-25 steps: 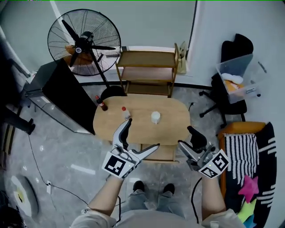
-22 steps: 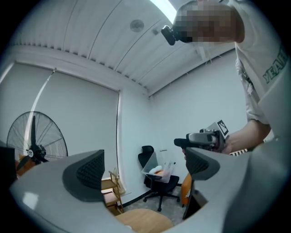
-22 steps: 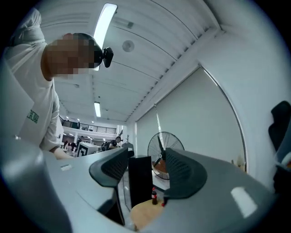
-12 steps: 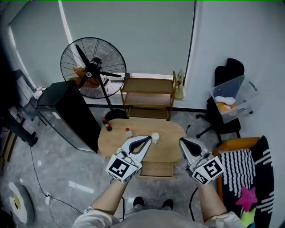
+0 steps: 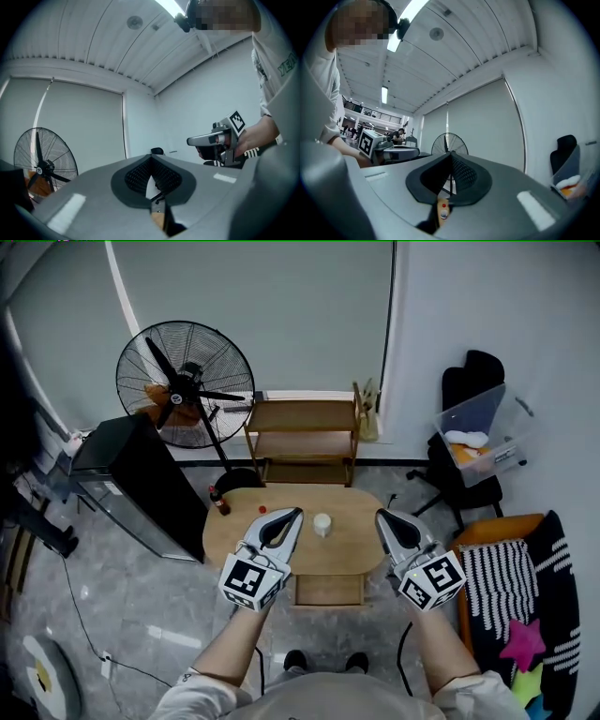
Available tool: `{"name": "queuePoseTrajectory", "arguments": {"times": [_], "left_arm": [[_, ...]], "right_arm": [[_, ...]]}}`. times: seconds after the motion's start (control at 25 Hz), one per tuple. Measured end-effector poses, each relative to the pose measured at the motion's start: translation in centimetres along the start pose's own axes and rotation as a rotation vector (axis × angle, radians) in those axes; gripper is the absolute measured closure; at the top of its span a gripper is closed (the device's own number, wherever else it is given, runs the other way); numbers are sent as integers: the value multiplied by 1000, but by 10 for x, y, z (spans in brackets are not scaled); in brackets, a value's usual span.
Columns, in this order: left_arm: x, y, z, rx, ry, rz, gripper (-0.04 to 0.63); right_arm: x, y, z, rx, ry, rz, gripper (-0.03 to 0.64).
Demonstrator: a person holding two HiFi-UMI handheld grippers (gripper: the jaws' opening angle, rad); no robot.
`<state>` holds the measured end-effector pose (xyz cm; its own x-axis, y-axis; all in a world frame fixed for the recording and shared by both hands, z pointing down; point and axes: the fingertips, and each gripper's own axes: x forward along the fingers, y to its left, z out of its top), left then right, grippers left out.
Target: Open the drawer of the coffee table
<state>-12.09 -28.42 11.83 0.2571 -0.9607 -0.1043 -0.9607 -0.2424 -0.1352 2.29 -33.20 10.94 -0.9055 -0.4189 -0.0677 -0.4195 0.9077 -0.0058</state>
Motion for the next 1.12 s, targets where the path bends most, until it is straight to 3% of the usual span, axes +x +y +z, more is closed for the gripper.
{"name": "queuePoseTrajectory", "arguments": {"times": [0.4, 0.64, 1.12], "left_arm": [[-11, 71, -16, -19, 18, 139, 597], [-9, 89, -20, -19, 24, 179, 597], [2, 87, -26, -38, 33, 183, 597]], "right_arm": [[-41, -94, 3, -31, -4, -223, 612], [-43, -103, -5, -28, 4, -247, 612], [-37, -99, -14, -41, 21, -241, 612]]}}
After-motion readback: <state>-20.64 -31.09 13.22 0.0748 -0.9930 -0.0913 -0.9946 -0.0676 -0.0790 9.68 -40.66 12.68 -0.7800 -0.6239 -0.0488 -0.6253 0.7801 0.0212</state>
